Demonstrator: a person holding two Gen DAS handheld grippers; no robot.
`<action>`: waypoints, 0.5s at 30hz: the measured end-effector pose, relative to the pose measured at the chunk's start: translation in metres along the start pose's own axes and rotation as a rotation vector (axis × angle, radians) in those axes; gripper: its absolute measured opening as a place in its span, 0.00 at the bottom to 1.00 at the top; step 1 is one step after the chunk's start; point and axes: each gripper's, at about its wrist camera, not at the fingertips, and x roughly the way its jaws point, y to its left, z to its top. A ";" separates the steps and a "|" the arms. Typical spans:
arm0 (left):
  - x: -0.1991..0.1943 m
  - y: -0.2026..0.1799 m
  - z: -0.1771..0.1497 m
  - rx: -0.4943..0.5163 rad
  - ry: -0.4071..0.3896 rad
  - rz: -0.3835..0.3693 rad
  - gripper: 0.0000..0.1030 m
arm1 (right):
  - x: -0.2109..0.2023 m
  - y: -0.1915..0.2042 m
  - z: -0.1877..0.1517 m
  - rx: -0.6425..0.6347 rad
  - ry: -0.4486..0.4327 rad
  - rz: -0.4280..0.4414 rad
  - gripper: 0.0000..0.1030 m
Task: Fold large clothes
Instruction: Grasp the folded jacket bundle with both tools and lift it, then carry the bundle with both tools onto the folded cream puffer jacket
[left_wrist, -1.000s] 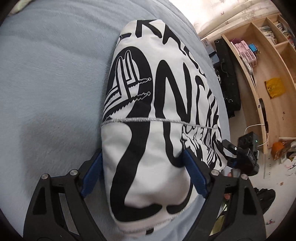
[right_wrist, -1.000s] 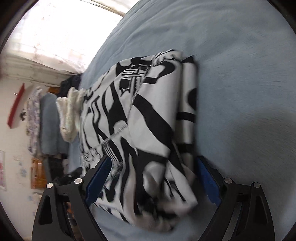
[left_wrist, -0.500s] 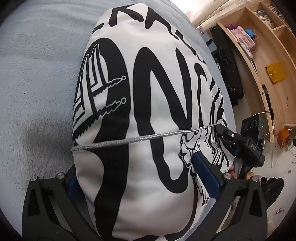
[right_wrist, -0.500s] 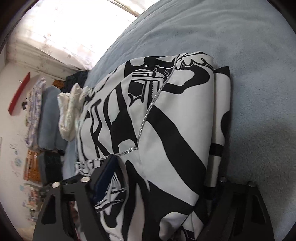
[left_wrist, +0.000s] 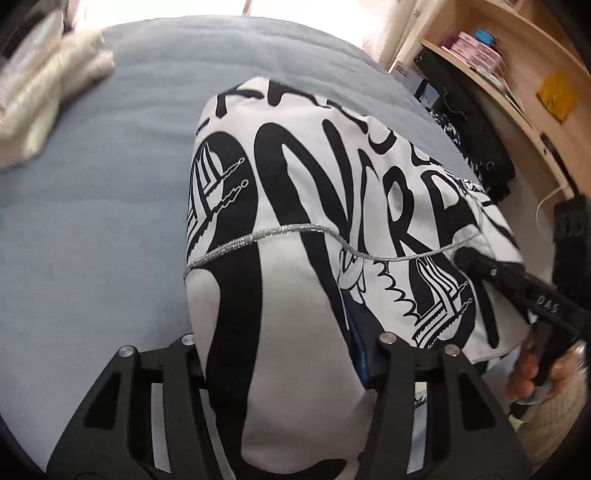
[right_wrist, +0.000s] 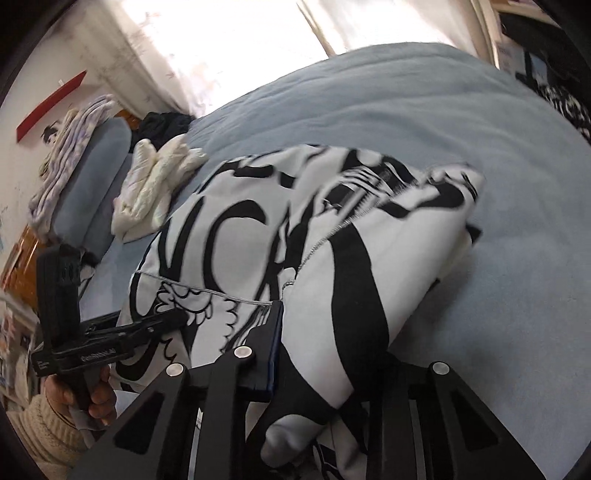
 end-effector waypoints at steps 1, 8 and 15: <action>-0.006 0.001 -0.002 0.010 -0.003 0.006 0.46 | -0.003 0.008 -0.001 -0.010 -0.004 -0.001 0.22; -0.062 0.016 -0.008 -0.005 -0.022 0.026 0.45 | -0.019 0.079 -0.028 -0.053 0.001 0.050 0.22; -0.160 0.072 -0.014 -0.058 -0.102 0.048 0.45 | -0.051 0.156 -0.070 -0.163 -0.027 0.142 0.22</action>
